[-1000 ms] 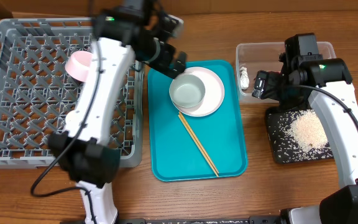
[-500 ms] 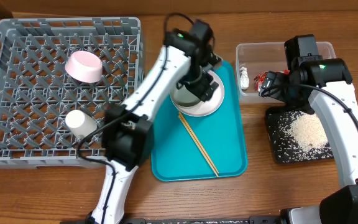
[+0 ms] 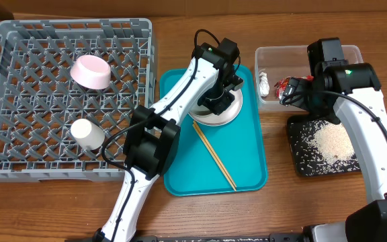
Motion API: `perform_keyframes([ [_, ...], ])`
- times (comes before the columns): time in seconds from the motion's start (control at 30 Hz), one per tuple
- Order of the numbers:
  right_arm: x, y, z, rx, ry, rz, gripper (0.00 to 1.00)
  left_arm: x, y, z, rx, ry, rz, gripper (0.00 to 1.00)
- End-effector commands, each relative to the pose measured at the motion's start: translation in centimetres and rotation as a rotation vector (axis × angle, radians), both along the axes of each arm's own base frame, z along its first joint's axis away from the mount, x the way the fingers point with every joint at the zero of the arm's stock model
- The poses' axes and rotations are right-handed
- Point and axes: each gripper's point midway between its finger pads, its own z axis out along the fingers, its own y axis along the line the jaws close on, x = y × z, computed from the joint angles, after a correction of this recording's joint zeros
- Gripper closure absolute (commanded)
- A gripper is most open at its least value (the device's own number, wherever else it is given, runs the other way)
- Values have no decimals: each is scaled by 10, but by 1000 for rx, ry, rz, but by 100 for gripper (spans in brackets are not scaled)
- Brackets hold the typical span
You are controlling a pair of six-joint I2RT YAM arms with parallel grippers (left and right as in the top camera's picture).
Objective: Sort waste into correct bins and load items into the dishwasher
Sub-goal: 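Reach the left gripper to the white bowl on the plate and grasp it, then carry the white bowl into the dish rack and release it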
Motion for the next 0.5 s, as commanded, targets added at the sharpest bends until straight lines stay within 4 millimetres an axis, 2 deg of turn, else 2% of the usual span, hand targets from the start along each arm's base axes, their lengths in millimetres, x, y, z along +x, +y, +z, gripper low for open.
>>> perform_keyframes([
  [0.0,5,-2,16,-10,-54,-14,0,7,12,-6,75,-33,23,88],
  [0.07,5,-2,16,-10,-54,-14,0,9,16,-6,99,-46,50,96],
  [0.17,3,-2,16,-11,-47,-11,0,10,15,-1,95,-53,62,96],
  [0.27,3,-3,16,-11,-46,-12,0,11,14,15,82,-73,65,96],
  [0.4,3,-3,16,-11,-46,-11,0,16,13,56,40,-133,83,96],
  [0.47,3,-3,16,-11,-46,-11,0,18,13,84,2,-174,101,96],
])
